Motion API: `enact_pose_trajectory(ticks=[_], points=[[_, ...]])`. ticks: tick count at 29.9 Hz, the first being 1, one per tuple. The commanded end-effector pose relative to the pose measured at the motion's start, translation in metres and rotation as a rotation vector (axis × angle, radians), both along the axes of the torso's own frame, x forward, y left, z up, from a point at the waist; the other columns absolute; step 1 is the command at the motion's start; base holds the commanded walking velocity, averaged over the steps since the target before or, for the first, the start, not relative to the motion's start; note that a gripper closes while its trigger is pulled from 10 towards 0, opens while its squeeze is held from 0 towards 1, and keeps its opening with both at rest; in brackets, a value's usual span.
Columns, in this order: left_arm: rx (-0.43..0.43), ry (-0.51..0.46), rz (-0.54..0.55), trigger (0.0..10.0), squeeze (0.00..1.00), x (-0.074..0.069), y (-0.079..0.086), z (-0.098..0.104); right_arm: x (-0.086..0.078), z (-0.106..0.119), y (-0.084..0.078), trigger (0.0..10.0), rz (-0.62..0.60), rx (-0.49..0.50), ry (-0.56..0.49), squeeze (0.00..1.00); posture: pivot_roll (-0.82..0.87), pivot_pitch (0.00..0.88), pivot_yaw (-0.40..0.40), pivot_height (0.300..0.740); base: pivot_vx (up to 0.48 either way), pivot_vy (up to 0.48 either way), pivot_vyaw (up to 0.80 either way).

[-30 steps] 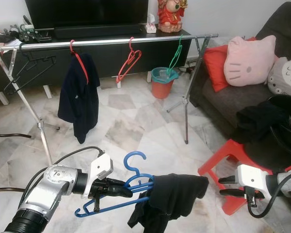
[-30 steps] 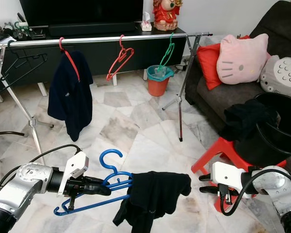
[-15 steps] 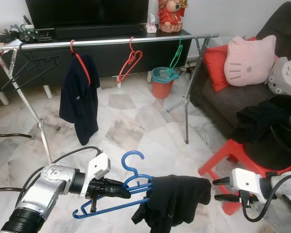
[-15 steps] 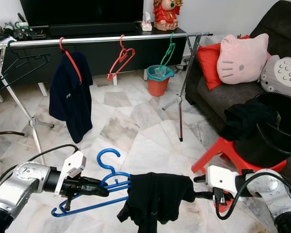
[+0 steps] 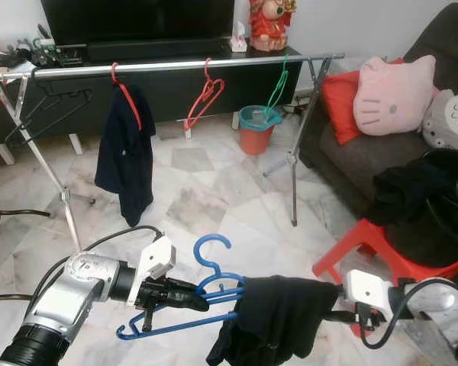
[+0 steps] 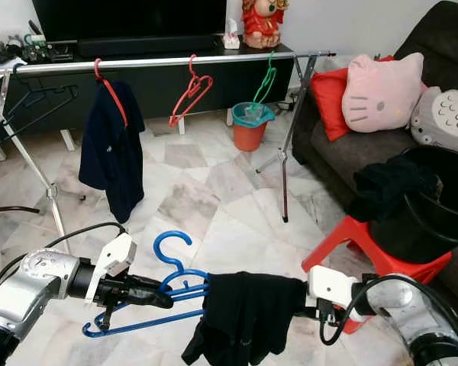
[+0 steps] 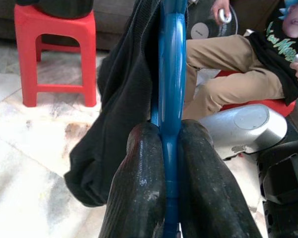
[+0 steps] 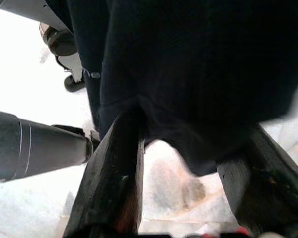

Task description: Hang hanger

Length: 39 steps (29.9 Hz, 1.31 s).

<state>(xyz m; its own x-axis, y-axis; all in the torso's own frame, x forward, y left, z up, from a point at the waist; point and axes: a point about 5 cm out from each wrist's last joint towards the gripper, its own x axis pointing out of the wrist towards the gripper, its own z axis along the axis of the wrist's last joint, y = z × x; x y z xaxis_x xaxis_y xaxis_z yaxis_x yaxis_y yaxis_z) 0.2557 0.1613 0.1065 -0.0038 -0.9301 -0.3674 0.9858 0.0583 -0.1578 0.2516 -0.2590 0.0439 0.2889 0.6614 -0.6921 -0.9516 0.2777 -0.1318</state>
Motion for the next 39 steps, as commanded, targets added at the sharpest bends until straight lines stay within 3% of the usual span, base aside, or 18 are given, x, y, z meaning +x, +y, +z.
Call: enact_pose_trajectory(ticks=[1, 8, 9, 39], points=[[-0.042, -0.046, -0.021, 10.0, 0.0, 0.004, -0.004, 0.015, 0.004, 0.003, -0.001, 10.0, -0.017, 0.012, -0.004, 0.0, -0.03, 0.0, -0.072, 0.74, 0.0, 0.0, 0.0], [-0.046, -0.045, -0.021, 10.0, 0.0, 0.005, -0.006, 0.016, 0.005, -0.004, 0.005, 10.0, -0.054, 0.032, 0.001, 0.0, -0.02, 0.0, -0.077, 0.74, 0.0, 0.0, 0.0], [-0.048, -0.045, -0.02, 10.0, 0.0, 0.005, -0.007, 0.016, 0.007, -0.004, 0.006, 0.0, -0.067, 0.031, -0.015, 0.0, -0.02, 0.0, -0.077, 0.74, 0.0, 0.0, 0.0], [-0.028, -0.043, -0.009, 10.0, 0.0, 0.004, -0.006, 0.012, 0.014, 0.0, 0.009, 0.0, -0.038, 0.021, -0.031, 0.0, -0.02, 0.0, -0.092, 0.74, 0.0, 0.0, 0.0]])
